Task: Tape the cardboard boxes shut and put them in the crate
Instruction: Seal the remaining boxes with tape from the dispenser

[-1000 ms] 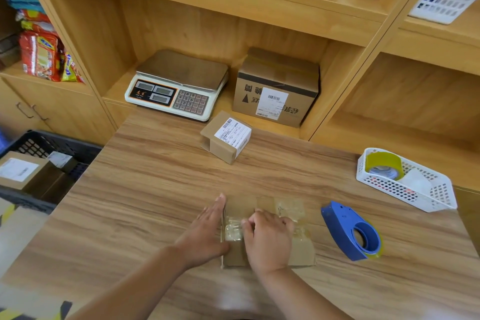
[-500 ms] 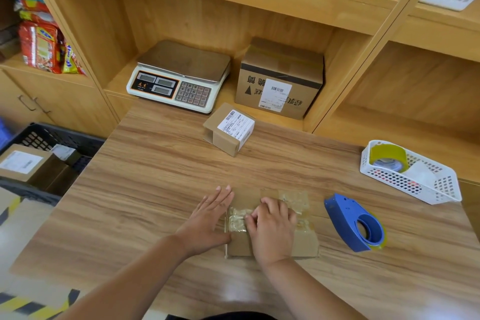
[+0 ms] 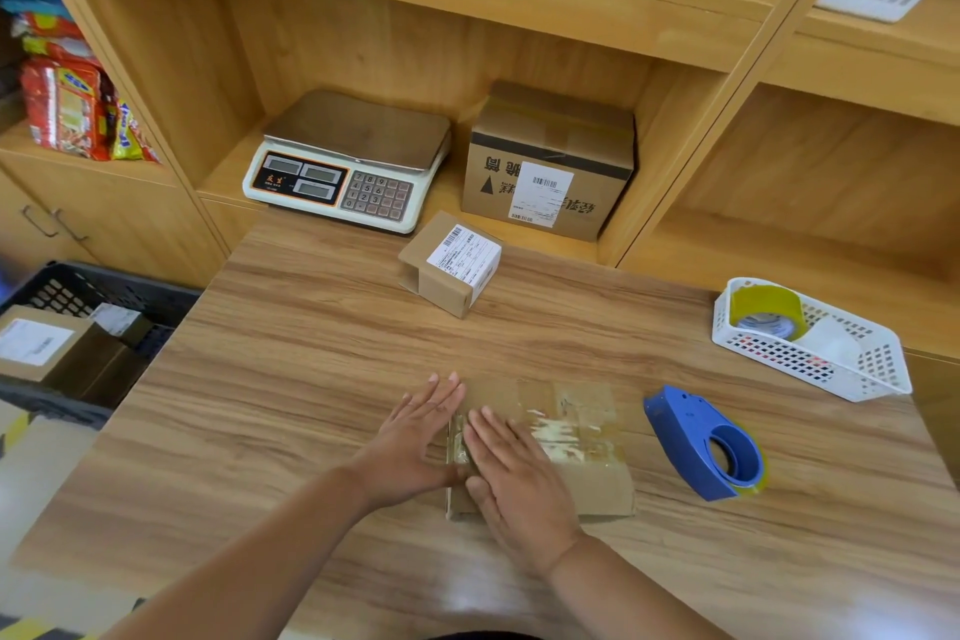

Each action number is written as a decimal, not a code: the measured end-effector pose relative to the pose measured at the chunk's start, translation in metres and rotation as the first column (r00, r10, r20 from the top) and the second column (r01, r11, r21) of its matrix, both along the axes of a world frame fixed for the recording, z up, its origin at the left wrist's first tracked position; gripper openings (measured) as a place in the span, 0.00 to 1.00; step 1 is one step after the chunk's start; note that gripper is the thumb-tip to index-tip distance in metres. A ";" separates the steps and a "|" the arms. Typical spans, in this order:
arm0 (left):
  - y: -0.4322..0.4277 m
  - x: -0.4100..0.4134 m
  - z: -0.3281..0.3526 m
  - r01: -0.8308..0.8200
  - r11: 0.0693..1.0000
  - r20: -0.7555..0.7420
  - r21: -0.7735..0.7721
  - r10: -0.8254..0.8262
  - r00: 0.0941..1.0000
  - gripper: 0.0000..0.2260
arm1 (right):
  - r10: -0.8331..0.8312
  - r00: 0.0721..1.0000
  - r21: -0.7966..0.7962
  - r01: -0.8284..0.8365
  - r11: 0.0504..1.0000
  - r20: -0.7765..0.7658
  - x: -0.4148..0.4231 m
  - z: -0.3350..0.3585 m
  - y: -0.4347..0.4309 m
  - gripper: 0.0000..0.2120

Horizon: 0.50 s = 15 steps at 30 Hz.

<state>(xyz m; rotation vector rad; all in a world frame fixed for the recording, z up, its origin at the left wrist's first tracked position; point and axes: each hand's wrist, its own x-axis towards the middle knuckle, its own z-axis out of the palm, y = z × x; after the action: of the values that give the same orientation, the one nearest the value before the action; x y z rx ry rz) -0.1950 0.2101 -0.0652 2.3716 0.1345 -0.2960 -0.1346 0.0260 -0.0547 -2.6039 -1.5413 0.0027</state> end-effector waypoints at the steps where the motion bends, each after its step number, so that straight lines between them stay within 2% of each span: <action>1: 0.001 0.001 0.000 0.008 1.000 0.001 0.011 -0.008 1.000 0.44 | 0.023 1.000 -0.038 -0.023 0.999 0.006 0.001 -0.002 -0.002 0.25; 5: 0.003 0.001 -0.002 0.023 1.000 0.000 -0.008 -0.023 1.000 0.42 | 0.053 0.998 -0.124 -0.048 0.991 0.041 0.003 -0.005 -0.007 0.27; 15: 0.002 -0.001 -0.001 0.021 1.000 0.002 0.003 -0.021 1.000 0.42 | -0.004 0.995 -0.152 0.020 0.988 0.103 0.011 -0.005 -0.024 0.31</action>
<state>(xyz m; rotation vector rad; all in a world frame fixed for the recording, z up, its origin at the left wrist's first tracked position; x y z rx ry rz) -0.1955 0.2120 -0.0657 2.3773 0.1087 -0.3039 -0.1234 0.0016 -0.0600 -2.7717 -1.6189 -0.0142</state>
